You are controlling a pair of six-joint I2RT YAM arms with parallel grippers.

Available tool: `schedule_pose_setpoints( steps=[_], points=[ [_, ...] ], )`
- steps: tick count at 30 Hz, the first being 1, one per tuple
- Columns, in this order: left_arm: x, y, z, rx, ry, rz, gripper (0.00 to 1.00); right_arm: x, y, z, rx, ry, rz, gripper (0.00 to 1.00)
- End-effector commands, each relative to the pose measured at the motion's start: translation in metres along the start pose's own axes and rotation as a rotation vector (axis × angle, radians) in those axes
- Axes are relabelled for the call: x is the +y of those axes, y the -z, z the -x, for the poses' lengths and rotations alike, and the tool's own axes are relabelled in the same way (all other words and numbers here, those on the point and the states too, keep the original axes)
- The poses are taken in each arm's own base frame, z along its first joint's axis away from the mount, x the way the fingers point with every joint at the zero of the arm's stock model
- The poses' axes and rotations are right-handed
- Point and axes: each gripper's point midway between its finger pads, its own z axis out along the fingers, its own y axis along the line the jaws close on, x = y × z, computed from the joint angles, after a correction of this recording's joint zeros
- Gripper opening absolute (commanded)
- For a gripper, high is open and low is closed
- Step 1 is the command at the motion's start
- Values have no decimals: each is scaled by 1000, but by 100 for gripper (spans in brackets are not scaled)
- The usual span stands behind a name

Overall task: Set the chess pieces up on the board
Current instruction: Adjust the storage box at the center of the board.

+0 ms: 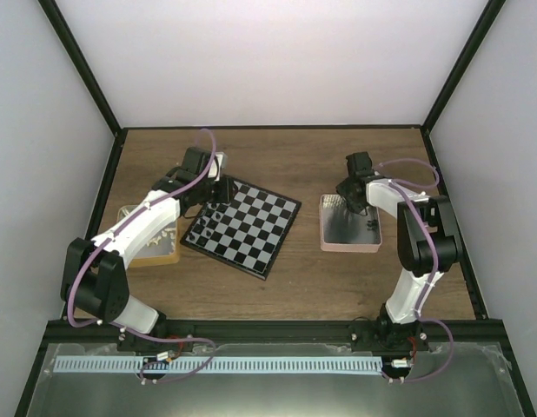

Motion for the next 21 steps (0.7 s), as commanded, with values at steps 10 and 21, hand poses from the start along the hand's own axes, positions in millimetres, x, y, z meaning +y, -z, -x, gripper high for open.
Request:
schedule_pose_setpoints(
  steps=[10,21],
  points=[
    [0,1,2,-20,-4,-3,43,39,9,-52,198,373,216,29],
    [-2,2,4,-23,-3,-7,43,0,62,-5,-107,231,80,46]
  ],
)
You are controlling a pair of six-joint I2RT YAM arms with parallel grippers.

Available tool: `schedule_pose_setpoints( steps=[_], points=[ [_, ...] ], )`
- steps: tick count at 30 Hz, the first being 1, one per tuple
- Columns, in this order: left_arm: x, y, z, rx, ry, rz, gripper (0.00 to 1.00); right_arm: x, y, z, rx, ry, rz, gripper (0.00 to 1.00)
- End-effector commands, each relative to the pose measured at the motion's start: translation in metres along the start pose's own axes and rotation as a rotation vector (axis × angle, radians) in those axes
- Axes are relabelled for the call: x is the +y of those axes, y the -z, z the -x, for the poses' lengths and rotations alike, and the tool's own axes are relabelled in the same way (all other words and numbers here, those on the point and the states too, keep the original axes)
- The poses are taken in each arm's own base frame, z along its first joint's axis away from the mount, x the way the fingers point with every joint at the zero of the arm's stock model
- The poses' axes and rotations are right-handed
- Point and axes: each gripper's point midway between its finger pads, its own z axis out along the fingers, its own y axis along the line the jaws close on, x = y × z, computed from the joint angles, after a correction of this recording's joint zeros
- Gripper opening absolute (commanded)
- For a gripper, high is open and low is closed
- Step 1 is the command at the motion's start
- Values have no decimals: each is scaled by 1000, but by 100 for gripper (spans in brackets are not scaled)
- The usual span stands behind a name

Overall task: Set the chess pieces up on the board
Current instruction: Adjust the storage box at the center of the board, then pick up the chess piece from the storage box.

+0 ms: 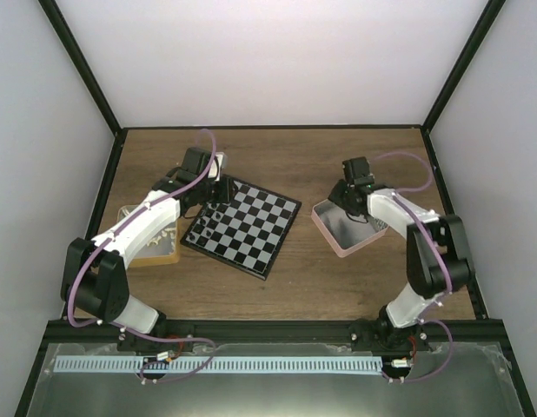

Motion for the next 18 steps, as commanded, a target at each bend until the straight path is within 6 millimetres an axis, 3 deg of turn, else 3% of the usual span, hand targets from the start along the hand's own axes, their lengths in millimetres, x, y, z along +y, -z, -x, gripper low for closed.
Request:
schedule_pose_setpoints(
  steps=[1,4,9,14,18],
  points=[
    [-2,3,4,-23,-2,-7,43,-36,40,30,-215,-137,-97,46],
    [-2,3,4,-22,-1,-7,43,-57,47,28,-237,-200,-100,43],
    [-3,3,4,-21,-2,-10,43,-86,37,21,-191,-228,-138,31],
    [-3,4,5,-24,-4,-11,43,-103,26,23,-186,-249,-173,26],
    [-3,5,6,-26,-7,-9,43,-105,18,25,-184,-250,-182,26]
  ],
)
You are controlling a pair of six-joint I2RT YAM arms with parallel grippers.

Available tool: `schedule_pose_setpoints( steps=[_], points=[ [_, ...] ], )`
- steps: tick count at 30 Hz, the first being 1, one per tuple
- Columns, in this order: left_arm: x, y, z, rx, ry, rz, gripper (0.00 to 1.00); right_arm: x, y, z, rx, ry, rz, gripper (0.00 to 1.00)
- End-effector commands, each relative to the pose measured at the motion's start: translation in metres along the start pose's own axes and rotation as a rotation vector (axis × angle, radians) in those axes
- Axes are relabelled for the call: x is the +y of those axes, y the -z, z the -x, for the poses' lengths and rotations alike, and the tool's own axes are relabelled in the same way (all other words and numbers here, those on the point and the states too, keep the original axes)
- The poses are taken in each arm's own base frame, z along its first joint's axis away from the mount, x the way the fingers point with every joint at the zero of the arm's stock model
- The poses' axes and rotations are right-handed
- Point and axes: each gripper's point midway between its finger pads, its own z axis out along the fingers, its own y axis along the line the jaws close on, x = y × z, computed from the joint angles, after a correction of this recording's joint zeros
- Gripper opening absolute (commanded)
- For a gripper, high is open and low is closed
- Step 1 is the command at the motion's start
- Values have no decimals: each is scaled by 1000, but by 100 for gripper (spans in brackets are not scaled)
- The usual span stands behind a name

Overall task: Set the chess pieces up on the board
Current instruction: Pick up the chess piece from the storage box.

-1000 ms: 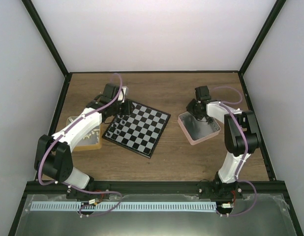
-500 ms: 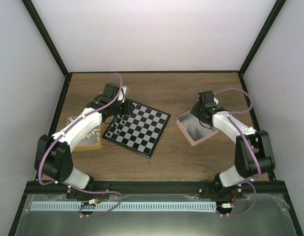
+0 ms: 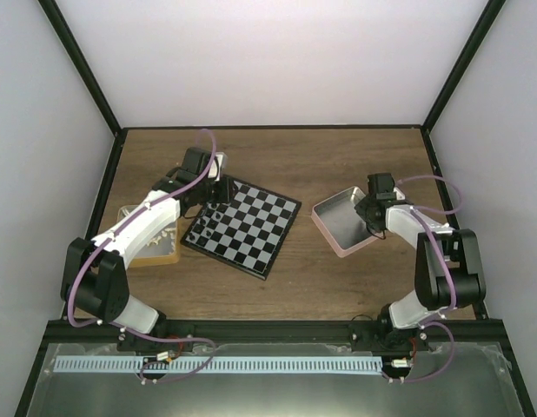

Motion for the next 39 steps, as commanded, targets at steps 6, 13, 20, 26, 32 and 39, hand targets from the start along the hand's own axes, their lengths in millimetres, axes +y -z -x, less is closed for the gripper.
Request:
schedule_pose_setpoints(
  steps=[6,13,20,26,32,39],
  points=[
    [-2,5,5,-26,-8,-4,43,-2,-14,13,-46,-23,-39,25],
    [-2,4,5,-24,-6,-4,43,-8,-23,18,-88,-43,-69,23],
    [-1,4,4,-23,-7,3,43,-7,-34,15,-75,-42,-64,22],
    [-1,5,5,-24,-7,3,43,-9,-40,14,-77,-33,-76,21],
    [0,4,4,-21,-6,4,43,-9,-43,15,-83,-3,-83,15],
    [-1,5,5,-25,-7,2,43,4,-29,18,-74,31,-23,5]
  ],
)
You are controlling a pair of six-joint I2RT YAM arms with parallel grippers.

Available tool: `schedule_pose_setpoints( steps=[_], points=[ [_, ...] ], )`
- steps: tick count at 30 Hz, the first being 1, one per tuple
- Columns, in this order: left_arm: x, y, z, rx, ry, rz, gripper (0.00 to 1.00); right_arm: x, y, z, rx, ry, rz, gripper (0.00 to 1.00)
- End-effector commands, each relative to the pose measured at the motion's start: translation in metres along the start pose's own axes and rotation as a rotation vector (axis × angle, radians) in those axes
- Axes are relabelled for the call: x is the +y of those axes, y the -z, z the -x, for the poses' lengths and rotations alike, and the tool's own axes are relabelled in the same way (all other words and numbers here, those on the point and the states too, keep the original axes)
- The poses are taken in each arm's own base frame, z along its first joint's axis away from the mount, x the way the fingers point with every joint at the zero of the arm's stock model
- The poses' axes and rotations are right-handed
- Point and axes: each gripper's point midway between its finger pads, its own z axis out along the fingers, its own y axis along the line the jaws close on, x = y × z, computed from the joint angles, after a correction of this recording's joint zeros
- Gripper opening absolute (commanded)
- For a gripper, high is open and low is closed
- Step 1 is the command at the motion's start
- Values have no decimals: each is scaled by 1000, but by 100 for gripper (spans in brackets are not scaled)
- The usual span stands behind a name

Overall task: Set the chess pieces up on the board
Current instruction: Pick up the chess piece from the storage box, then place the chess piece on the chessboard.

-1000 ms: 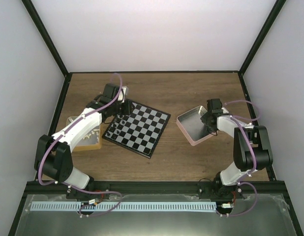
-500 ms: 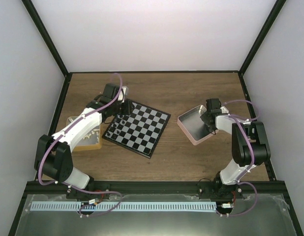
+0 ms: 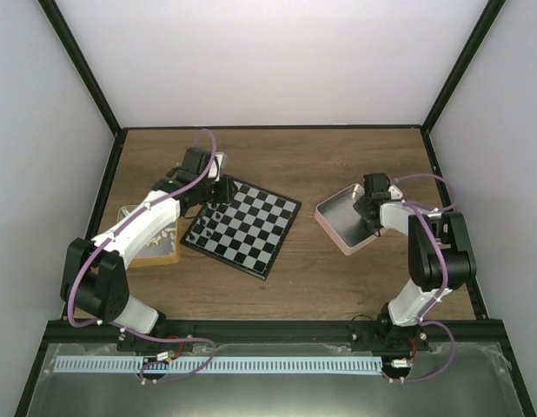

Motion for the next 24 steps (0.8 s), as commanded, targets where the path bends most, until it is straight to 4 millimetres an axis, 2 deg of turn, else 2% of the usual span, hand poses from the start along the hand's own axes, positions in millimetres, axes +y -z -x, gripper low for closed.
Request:
schedule_pose_setpoints(
  steps=[1,7,15,19,24],
  points=[
    [-3,5,4,-22,-7,-9,43,8,13,7,7,31,40,5],
    [-11,10,7,-38,-14,-52,43,30,42,-10,113,94,202,5],
    [-26,17,11,-58,5,-129,44,77,94,-50,335,187,550,4],
    [-34,22,13,-85,30,-179,44,102,122,-83,469,217,690,5],
    [-29,26,13,-115,55,-161,44,130,149,-148,666,277,745,5]
  ],
)
